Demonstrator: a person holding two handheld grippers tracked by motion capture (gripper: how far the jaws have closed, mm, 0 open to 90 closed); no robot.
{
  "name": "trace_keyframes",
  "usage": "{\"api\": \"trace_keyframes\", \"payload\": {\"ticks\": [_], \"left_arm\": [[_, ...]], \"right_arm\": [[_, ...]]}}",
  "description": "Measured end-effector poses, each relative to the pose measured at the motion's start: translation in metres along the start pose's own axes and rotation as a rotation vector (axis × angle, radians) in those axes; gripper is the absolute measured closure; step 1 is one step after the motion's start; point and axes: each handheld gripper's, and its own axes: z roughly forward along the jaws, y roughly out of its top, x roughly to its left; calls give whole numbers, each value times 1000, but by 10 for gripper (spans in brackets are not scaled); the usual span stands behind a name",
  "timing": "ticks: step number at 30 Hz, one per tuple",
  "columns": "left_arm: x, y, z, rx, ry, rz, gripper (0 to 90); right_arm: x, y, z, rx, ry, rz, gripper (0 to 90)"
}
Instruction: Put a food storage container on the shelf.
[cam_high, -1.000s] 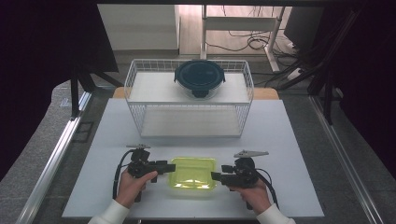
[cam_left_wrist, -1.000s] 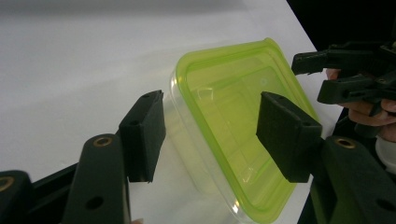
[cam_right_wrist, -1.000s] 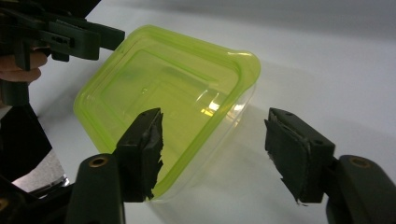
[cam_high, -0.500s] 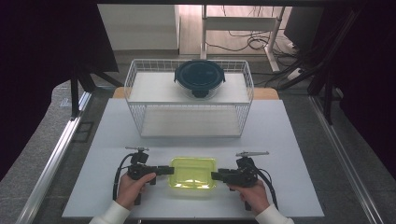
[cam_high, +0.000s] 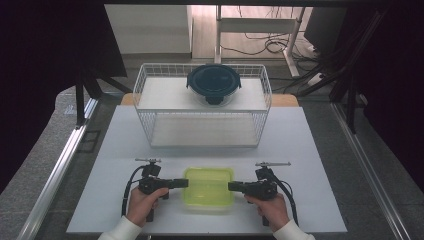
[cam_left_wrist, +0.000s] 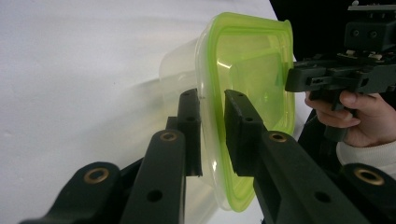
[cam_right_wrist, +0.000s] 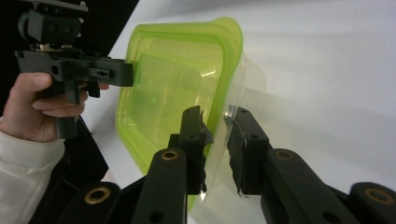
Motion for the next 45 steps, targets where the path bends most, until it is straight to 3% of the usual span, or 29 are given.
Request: {"api": "trace_keyframes", "payload": {"ticks": [4,9,16,30,45], "left_arm": [[-3,0,-2,-8,7,1,792],[-7,0,-4,-22,-5,15,791],[-21,3,-11,-48,28,72,790],[-42,10,-27,-106,51,169,791],[-60,34,-45,-162,48,219,792]], "right_arm": [[2,1,-4,-21,31,9,773],[4,3,-8,-26,25,-14,778],[12,4,-10,-35,-19,-98,775],[31,12,-22,-93,-22,-210,774],[50,40,-36,-148,-15,-288,774]]}}
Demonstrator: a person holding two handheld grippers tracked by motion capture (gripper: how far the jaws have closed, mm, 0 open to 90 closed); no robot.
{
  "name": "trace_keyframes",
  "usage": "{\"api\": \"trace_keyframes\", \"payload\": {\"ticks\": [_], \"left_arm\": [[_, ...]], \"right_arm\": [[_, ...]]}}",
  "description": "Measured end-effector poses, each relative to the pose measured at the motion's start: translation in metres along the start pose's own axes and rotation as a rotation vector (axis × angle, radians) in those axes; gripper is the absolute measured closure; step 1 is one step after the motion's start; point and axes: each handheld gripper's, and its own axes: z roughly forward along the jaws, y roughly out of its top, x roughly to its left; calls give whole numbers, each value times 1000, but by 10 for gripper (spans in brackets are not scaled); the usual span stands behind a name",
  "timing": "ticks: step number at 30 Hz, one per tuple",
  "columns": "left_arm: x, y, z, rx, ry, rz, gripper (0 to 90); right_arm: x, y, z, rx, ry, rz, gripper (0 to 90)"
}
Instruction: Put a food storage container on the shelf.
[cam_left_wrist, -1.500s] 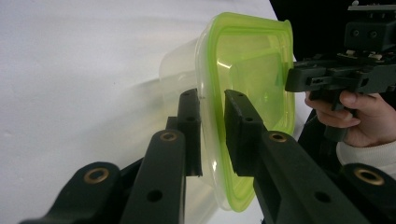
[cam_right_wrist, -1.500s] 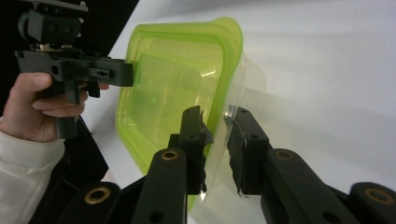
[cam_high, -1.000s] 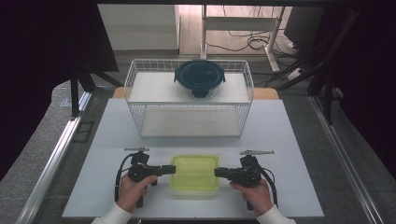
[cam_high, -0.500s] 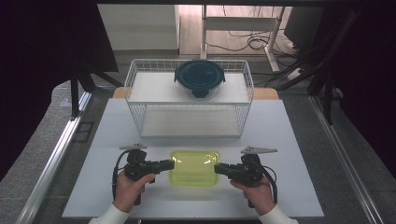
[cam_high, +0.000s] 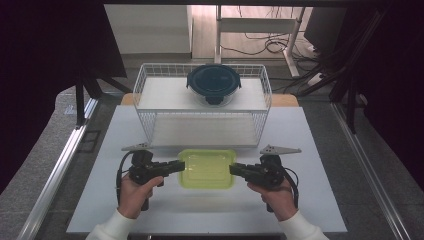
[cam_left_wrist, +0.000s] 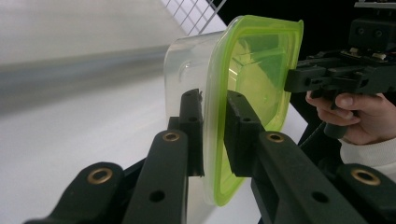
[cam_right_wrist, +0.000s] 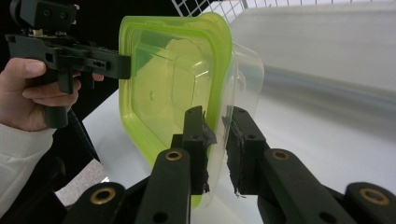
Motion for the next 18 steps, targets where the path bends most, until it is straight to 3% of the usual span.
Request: {"api": "trace_keyframes", "payload": {"ticks": [18], "left_arm": [[-17,34,-16,-47,-4,79,788]], "right_arm": [[10,32,-13,-45,7,-73,773]]}}
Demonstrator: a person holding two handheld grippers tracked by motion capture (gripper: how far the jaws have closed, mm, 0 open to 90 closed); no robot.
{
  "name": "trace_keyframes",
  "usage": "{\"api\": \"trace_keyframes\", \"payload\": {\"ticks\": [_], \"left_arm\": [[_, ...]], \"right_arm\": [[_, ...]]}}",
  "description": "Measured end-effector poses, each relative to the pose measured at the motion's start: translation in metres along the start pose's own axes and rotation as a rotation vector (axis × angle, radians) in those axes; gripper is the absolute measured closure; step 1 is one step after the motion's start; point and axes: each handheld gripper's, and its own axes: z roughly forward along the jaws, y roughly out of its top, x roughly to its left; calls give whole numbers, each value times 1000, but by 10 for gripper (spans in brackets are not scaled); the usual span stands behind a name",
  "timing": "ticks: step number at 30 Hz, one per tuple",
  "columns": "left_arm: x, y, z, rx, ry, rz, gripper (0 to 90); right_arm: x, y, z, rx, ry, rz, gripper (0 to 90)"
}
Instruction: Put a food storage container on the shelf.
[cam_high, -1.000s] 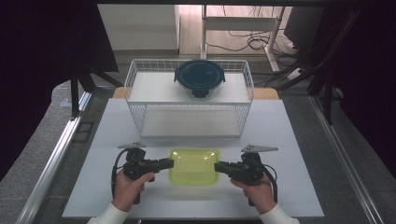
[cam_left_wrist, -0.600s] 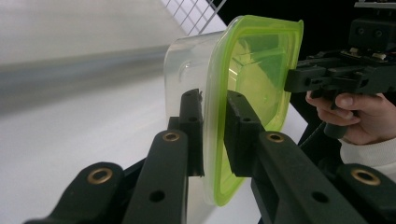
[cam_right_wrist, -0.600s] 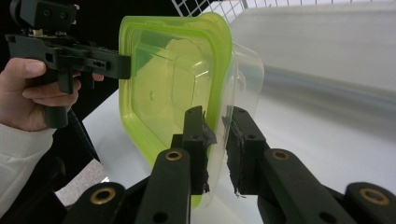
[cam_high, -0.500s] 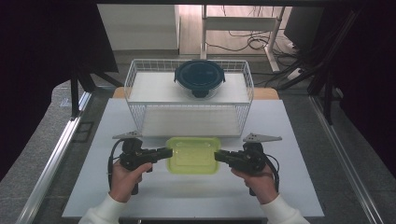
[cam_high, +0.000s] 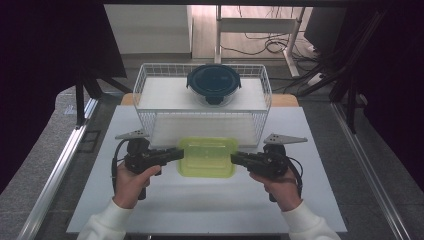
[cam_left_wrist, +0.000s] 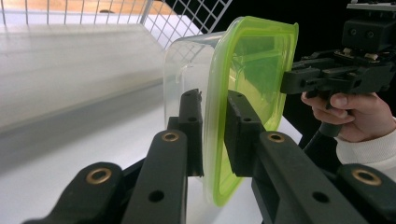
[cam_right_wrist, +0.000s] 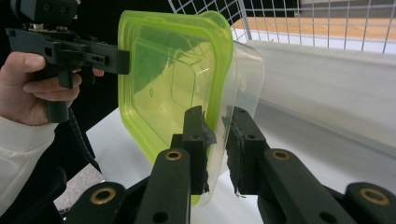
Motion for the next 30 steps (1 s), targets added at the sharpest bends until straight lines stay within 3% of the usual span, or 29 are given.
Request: {"api": "trace_keyframes", "payload": {"ticks": [16,30], "left_arm": [[-7,25,-16,-41,14,41,788],[-4,43,-13,-53,0,44,789]], "right_arm": [[10,28,-2,-31,10,-42,773],[7,46,-5,-45,1,-53,773]]}}
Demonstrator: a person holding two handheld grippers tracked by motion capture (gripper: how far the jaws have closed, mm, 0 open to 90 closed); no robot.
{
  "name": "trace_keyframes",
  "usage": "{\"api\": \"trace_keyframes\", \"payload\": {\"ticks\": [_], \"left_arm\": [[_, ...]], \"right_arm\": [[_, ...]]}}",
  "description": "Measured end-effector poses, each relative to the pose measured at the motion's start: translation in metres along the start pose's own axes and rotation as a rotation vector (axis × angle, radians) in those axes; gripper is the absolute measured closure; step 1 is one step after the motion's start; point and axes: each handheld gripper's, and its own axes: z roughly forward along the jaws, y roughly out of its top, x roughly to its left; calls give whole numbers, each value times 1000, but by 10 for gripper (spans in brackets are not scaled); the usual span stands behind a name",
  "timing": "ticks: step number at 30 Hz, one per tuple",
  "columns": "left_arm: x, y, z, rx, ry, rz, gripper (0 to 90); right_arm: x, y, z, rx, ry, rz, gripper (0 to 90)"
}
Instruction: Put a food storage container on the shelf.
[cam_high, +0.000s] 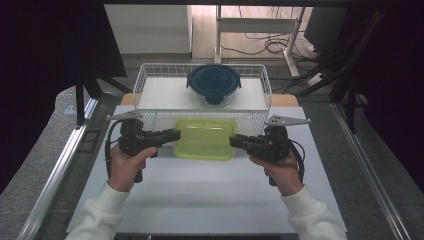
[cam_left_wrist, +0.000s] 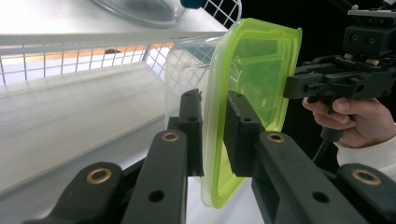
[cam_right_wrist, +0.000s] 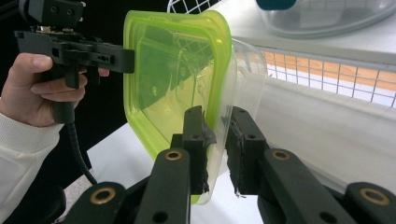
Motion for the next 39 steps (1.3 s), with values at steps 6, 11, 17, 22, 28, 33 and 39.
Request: {"api": "trace_keyframes", "payload": {"ticks": [6,11,17,22,28,33,39], "left_arm": [[1,9,3,5,5,5,791],[0,18,3,5,11,22,791],[-2,27,2,-3,7,21,791],[-5,34,1,-10,6,29,793],[-5,41,0,-12,17,34,794],[-4,46,0,-12,21,38,794],[-5,57,-1,-26,17,40,794]], "right_arm": [[-3,6,0,-5,-8,3,773],[-5,12,-1,-15,-7,9,774],[-5,21,-3,-29,-10,7,777],[-4,29,-7,-40,-8,3,782],[-5,36,-6,-42,-10,3,783],[-6,41,-4,-40,-16,3,783],[-6,51,-6,-53,-14,-1,783]]}}
